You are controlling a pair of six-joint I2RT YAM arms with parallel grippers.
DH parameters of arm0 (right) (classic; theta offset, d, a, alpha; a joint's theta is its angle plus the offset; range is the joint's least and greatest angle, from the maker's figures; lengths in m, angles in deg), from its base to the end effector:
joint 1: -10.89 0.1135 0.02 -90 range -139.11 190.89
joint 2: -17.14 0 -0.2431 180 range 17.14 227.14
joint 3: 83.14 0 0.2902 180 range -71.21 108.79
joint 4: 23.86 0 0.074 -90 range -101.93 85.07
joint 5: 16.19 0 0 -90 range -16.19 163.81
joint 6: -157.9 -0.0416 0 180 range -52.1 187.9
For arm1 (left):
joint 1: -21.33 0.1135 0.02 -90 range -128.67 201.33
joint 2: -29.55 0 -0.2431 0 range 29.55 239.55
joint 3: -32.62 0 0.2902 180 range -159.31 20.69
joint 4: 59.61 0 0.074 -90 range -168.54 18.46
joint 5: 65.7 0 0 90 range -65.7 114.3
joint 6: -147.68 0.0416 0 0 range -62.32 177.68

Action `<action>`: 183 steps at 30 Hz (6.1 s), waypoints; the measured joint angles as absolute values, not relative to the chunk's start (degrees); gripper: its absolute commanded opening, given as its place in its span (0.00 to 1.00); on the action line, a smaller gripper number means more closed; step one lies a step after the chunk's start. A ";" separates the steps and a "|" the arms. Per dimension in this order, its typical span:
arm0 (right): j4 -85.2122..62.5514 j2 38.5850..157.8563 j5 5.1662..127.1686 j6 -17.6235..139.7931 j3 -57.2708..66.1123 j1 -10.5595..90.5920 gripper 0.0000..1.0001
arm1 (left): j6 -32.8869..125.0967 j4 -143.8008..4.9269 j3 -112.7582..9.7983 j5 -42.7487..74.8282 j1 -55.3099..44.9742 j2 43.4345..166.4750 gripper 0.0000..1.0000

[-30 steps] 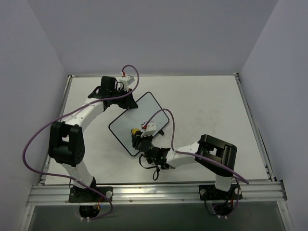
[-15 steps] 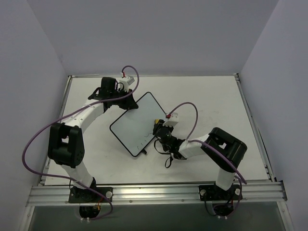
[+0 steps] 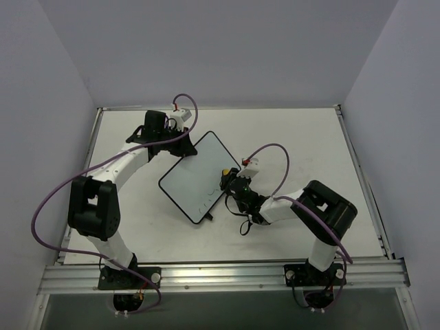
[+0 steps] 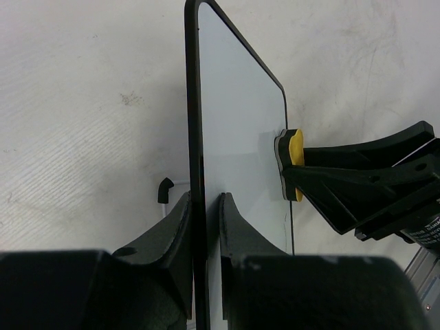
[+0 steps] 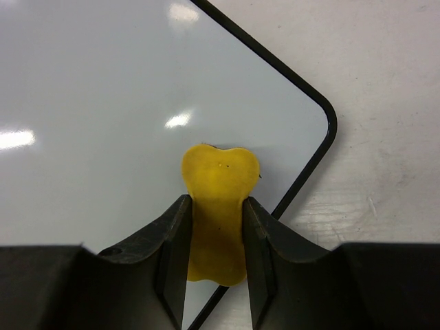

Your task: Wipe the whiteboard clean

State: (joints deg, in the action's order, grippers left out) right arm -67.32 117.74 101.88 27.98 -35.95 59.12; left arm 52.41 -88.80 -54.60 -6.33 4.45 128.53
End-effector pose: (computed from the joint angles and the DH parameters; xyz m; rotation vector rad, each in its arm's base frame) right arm 0.2456 0.2456 0.1003 0.2380 1.7602 0.7034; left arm 0.4005 -0.1437 0.2225 0.5132 2.2360 -0.8113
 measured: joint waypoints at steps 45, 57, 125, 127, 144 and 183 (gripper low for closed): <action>-56.48 118.79 96.03 29.31 -27.25 52.73 0.00 | 49.74 -84.16 -44.98 -5.52 7.05 120.64 0.02; -70.08 121.52 93.84 30.51 -30.68 52.54 0.00 | 49.30 -83.92 -44.56 -5.48 7.44 120.57 0.02; -75.45 121.36 103.33 26.27 -38.48 65.54 0.00 | 48.89 -84.16 -43.62 -1.06 7.90 118.47 0.02; -75.67 121.71 103.11 26.10 -38.46 64.97 0.00 | 48.89 -84.08 -43.62 -0.98 7.90 118.43 0.02; -72.07 123.24 110.82 29.64 -33.17 73.21 0.00 | 49.19 -84.21 -43.41 0.33 8.36 117.66 0.02; -70.03 127.18 115.22 26.95 -24.80 88.12 0.00 | 50.92 -84.40 -43.41 -1.41 10.55 117.64 0.02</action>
State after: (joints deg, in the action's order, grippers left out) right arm -70.03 127.18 115.22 26.95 -24.80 88.12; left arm 50.92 -84.40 -43.41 -1.41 10.55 117.64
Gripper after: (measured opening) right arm 0.281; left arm 0.215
